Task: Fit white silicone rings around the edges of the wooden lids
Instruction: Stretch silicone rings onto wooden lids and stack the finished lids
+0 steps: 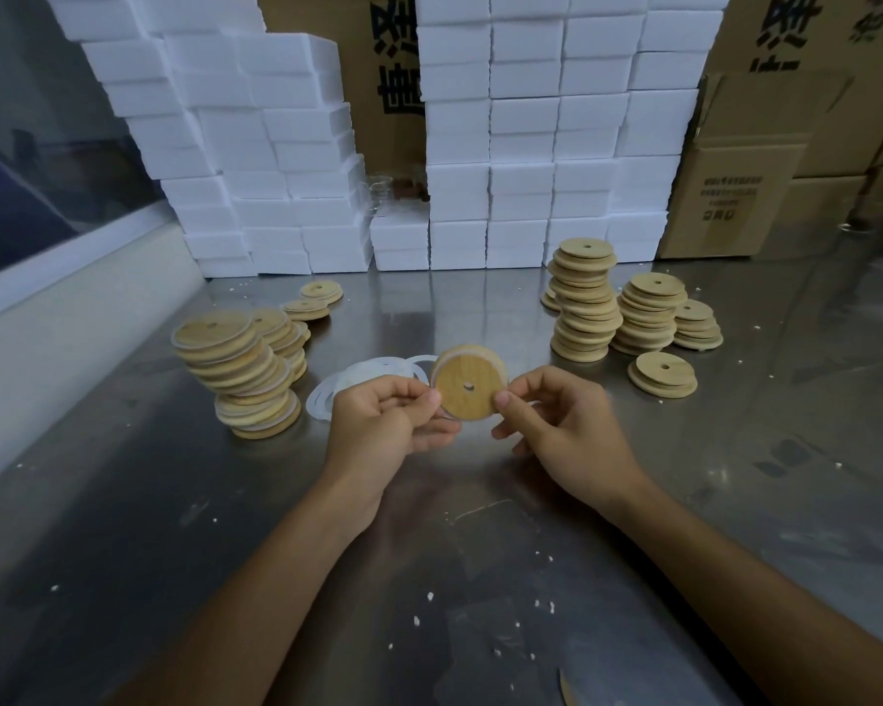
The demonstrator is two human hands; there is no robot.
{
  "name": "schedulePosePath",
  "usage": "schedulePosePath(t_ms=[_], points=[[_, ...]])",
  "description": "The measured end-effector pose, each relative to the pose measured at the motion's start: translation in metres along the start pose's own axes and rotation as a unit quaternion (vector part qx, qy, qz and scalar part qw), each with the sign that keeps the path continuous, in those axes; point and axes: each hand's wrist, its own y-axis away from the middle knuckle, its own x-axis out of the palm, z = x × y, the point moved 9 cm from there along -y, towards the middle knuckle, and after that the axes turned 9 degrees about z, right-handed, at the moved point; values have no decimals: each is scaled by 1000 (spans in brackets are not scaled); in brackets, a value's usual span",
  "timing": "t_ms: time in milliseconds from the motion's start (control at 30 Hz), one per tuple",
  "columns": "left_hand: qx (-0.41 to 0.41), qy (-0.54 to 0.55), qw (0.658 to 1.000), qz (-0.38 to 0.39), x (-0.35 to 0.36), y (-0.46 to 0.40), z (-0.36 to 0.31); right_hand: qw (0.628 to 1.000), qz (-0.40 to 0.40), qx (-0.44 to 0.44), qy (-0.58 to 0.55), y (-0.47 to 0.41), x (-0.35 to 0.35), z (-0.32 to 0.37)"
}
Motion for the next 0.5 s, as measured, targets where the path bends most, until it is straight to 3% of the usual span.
schedulePosePath(t_ms=[267, 500], points=[[-21, -8, 1000, 21, 4, 2, -1, 999, -30, 0, -35, 2, -7, 3], [74, 77, 989, -99, -32, 2, -36, 999, -37, 19, -17, 1, -5, -3]])
